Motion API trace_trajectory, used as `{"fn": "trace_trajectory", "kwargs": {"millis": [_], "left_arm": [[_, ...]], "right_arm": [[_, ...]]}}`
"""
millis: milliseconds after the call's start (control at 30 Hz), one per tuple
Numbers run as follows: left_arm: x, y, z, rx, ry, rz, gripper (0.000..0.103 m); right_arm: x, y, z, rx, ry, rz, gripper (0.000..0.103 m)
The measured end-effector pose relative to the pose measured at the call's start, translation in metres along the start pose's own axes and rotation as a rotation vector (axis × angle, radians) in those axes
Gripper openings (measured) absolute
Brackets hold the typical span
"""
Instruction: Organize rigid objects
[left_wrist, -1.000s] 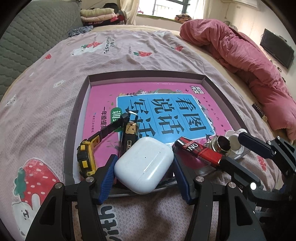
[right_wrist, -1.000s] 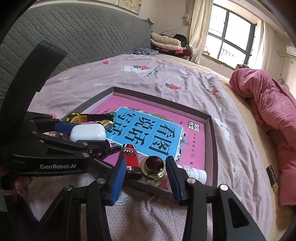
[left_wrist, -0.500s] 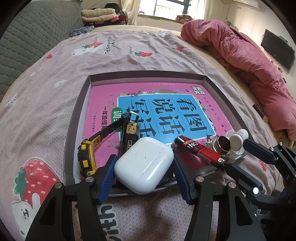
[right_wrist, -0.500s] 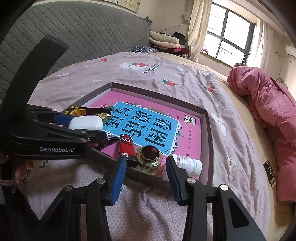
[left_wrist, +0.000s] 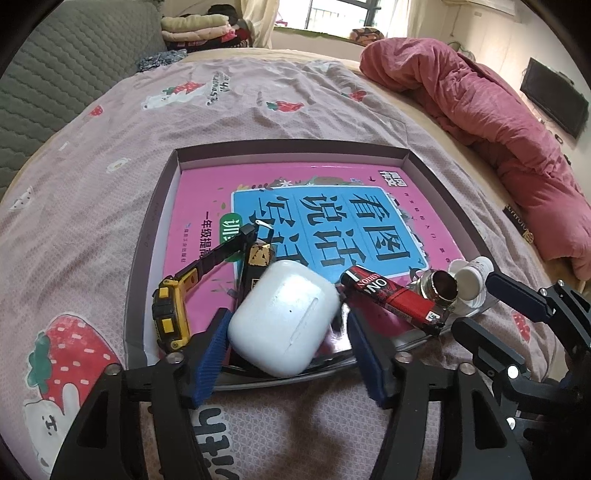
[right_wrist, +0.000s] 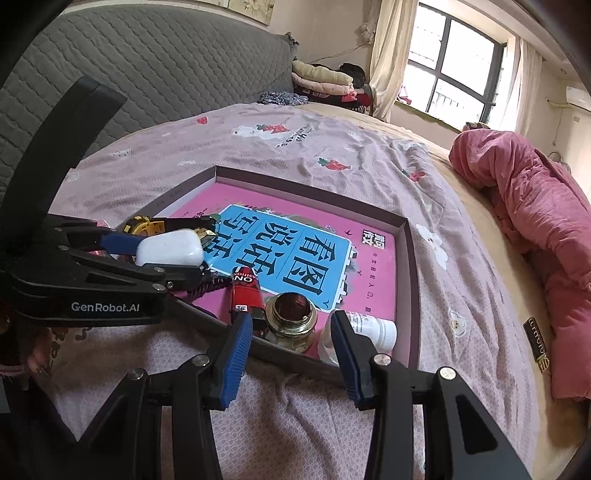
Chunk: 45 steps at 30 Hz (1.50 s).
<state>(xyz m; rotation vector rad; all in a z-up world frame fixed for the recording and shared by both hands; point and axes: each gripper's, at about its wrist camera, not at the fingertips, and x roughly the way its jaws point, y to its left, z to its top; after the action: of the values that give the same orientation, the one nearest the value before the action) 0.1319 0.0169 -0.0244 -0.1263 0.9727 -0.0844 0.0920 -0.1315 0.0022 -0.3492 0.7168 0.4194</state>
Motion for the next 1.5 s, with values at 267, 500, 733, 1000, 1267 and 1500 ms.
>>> {"fn": "trace_trajectory", "kwargs": {"millis": [267, 500, 733, 1000, 1267, 1500], "left_arm": [[-0.002, 0.000, 0.000, -0.004, -0.005, 0.003, 0.069], [-0.007, 0.002, 0.001, -0.017, -0.014, -0.002, 0.070], [-0.025, 0.001, 0.001, -0.023, -0.049, -0.002, 0.071], [-0.048, -0.003, 0.001, -0.031, -0.088, -0.001, 0.074], [-0.069, -0.003, -0.006, -0.038, -0.108, 0.044, 0.075], [-0.082, 0.000, -0.027, -0.069, -0.102, 0.068, 0.076]], "right_arm": [[-0.004, -0.001, 0.001, 0.002, -0.004, 0.000, 0.044], [-0.009, -0.001, 0.002, 0.011, -0.017, -0.001, 0.044], [-0.015, -0.004, 0.004, 0.032, -0.026, 0.006, 0.044], [-0.025, -0.016, 0.004, 0.110, -0.046, 0.030, 0.054], [-0.038, -0.020, 0.002, 0.162, -0.067, 0.032, 0.059], [-0.051, -0.013, -0.017, 0.213, -0.057, 0.002, 0.071]]}}
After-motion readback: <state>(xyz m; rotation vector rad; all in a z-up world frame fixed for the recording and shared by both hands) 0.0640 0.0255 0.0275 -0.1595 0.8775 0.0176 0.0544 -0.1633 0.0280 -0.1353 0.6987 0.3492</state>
